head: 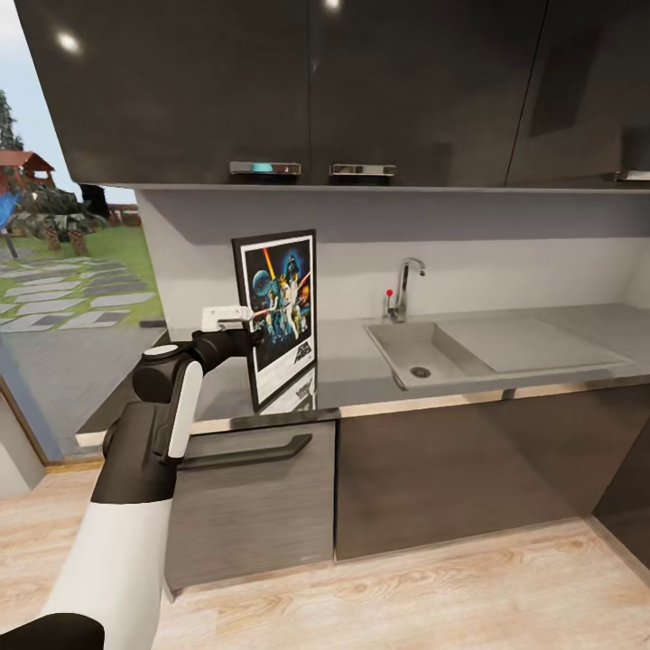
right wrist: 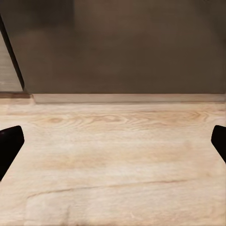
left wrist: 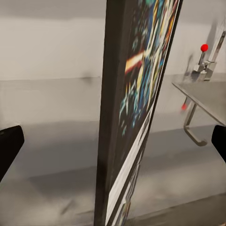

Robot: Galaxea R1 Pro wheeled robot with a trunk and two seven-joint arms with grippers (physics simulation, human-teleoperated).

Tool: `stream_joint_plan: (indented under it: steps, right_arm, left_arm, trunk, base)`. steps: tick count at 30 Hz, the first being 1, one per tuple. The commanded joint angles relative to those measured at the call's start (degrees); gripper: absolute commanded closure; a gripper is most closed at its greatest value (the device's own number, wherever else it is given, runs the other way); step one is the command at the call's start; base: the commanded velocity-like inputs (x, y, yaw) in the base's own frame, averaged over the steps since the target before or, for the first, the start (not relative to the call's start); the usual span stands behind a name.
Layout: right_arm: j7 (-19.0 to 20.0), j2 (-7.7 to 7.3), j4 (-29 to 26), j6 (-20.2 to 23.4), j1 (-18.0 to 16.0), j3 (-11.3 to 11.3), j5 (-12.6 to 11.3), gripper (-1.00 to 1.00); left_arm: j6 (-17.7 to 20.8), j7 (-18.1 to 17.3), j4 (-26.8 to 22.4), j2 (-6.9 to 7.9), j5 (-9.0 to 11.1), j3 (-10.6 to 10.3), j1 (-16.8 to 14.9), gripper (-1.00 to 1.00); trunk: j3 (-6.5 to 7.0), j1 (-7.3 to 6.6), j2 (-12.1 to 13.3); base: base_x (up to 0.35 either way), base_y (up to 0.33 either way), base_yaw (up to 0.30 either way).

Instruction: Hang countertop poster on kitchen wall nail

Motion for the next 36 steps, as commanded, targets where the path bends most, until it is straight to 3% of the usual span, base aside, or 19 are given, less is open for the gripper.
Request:
stream_joint_plan:
  steps: [1,36]
  right_arm:
    - [-0.04,0.0,-0.07,-0.05,0.02,-0.07,0.27,-1.0]
    - [-0.04,0.0,0.02,-0.04,0.02,-0.07,0.27,-1.0]
  left_arm:
    - [0.27,-0.03,-0.03,-0.03,0.19,0.01,-0.05,-1.0]
    - [0.27,-0.03,0.06,-0.03,0.19,-0.02,-0.05,-1.0]
  trunk:
    - [-0.05,0.01,-0.03]
    - [-0.05,0.01,-0.03]
  base:
    - [0.117,-0.089,0.0]
    - [0.069,-0.018,0.0]
